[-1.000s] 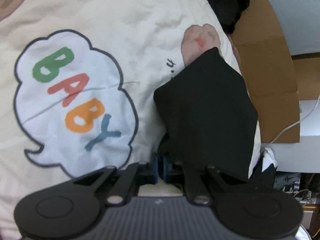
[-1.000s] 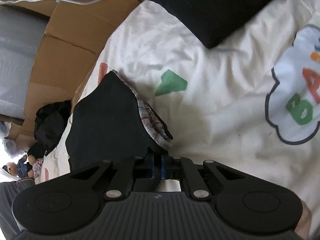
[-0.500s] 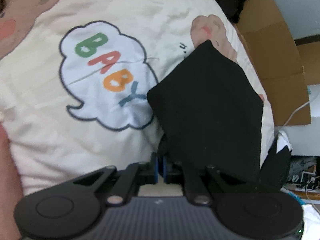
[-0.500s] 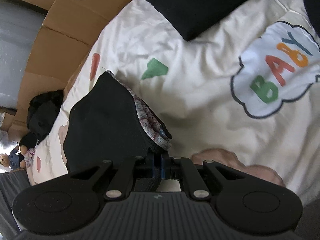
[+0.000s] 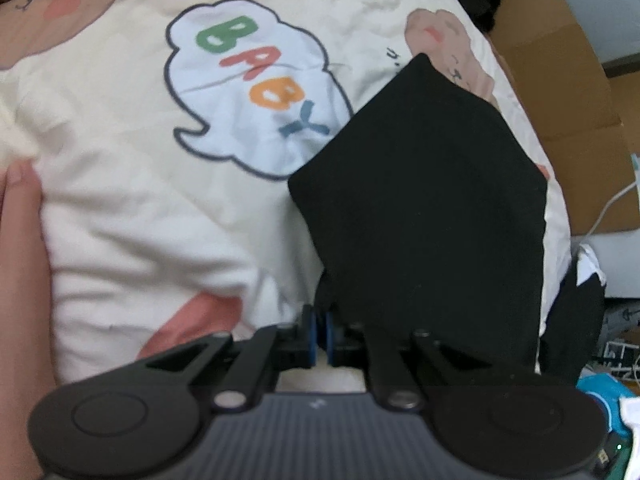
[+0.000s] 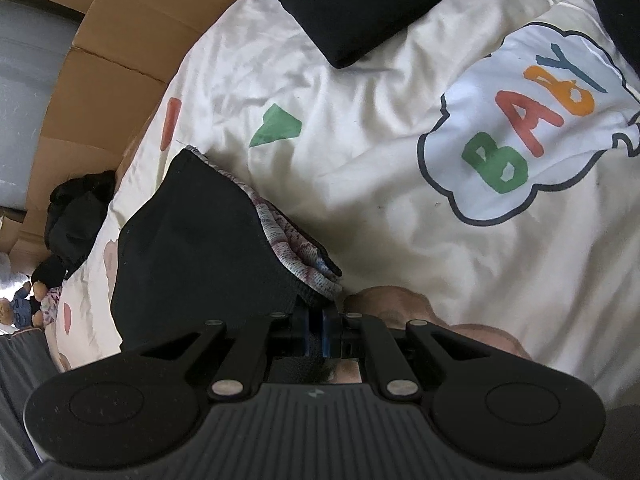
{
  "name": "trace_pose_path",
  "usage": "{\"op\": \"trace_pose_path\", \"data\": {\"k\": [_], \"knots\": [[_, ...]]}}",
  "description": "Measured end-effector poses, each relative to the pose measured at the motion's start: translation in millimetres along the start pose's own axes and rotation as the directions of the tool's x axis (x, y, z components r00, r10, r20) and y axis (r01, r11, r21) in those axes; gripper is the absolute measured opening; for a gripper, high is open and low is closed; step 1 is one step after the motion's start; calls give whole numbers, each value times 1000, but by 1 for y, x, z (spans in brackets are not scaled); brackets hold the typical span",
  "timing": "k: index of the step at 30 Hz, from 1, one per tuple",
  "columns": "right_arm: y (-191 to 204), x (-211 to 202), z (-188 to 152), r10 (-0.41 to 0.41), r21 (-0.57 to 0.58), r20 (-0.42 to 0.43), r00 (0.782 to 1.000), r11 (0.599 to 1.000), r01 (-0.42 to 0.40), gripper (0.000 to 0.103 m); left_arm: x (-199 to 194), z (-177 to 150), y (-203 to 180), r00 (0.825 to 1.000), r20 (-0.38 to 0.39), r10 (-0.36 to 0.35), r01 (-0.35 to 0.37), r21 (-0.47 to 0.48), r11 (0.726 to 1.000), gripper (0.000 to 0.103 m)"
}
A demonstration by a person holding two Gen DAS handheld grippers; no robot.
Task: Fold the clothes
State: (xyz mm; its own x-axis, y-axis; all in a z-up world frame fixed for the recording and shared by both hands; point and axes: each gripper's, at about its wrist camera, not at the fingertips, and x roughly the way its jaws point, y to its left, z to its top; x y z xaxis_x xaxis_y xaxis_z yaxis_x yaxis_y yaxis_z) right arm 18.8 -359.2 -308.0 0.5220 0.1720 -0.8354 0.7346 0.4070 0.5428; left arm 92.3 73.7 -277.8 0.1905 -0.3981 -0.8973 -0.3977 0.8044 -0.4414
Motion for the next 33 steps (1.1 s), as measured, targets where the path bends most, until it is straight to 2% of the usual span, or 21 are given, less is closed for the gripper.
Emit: {"op": "trace_pose_path", "data": {"k": [5, 8, 12, 15, 17, 21, 24, 28, 30, 33], "knots": [[-2, 4, 10, -5, -19, -12, 1000, 1000, 5, 6, 0, -8, 2, 1000, -2, -5, 5, -15, 1000, 5], [-3, 5, 15, -4, -32, -14, 1000, 999, 4, 6, 5, -12, -3, 1000, -18, 3, -3, 17, 1000, 9], [-5, 6, 20, 1, -44, -21, 1000, 999, -2, 6, 2, -7, -17, 997, -3, 71, -71, 95, 993, 15], [-8, 9, 21, 2, -40, -27, 1000, 999, -3, 6, -2, -3, -30, 993, 9, 117, -117, 173, 978, 31], [-9, 10, 22, 1, -37, -30, 1000, 999, -2, 6, -6, 4, -33, 991, 17, 133, -134, 171, 976, 37], [-11, 10, 22, 7, -32, -34, 999, 999, -8, 6, -11, 15, -31, 987, 28, 159, -161, 176, 971, 37], [-13, 11, 22, 13, -29, -34, 999, 999, -14, 6, -18, 26, -31, 988, 50, 145, -152, 188, 970, 37], [-15, 13, 23, 19, -19, -43, 999, 1000, -20, 7, -22, 42, -38, 989, 66, 134, -146, 231, 962, 42], [-17, 13, 23, 26, -6, -49, 998, 1000, -26, 8, -23, 39, -43, 988, 75, 135, -150, 263, 953, 46], [-15, 12, 26, 33, -12, -70, 997, 999, -34, 15, -27, 55, -58, 984, 98, 151, -174, 311, 934, 49]]}}
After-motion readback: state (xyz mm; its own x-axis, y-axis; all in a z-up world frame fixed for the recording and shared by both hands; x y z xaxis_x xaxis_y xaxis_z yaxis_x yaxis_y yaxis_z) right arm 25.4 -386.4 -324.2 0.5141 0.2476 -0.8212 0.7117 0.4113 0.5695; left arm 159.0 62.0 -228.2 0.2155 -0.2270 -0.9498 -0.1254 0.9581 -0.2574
